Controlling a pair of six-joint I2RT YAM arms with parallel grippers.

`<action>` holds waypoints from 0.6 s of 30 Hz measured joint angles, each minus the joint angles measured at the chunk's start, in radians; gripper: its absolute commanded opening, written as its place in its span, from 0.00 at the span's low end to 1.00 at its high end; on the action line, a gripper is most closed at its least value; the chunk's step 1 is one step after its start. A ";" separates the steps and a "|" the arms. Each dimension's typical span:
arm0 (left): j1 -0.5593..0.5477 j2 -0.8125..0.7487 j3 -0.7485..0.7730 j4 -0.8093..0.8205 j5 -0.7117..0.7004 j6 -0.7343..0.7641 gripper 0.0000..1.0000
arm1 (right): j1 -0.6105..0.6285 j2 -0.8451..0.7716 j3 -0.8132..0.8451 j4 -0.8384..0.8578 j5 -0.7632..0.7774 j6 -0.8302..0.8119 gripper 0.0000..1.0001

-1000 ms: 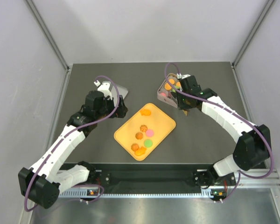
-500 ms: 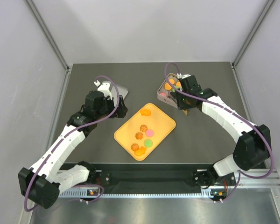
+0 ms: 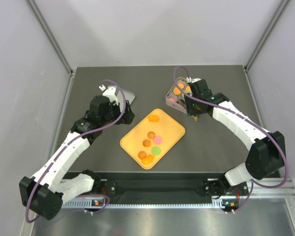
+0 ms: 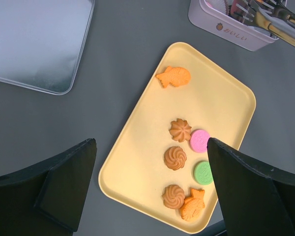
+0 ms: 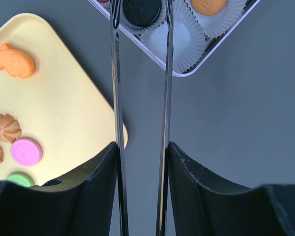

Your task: Pack the cookies

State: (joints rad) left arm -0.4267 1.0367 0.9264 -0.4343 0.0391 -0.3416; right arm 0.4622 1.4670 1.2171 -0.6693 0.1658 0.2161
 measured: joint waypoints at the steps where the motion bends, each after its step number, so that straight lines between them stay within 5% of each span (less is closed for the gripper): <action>1: 0.000 0.000 0.000 0.000 0.000 0.000 0.99 | 0.000 0.000 0.000 -0.001 0.000 0.000 0.43; 11: 0.000 0.000 0.000 0.000 0.000 0.000 0.99 | 0.035 -0.140 0.002 -0.041 -0.075 -0.002 0.42; 18: 0.002 0.000 0.000 0.000 -0.003 0.000 0.99 | 0.287 -0.257 -0.044 -0.088 -0.095 0.021 0.42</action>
State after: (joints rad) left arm -0.4252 1.0367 0.9264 -0.4343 0.0364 -0.3416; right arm 0.7490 1.2098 1.1732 -0.7574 0.0704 0.2375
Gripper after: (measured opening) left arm 0.991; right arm 0.423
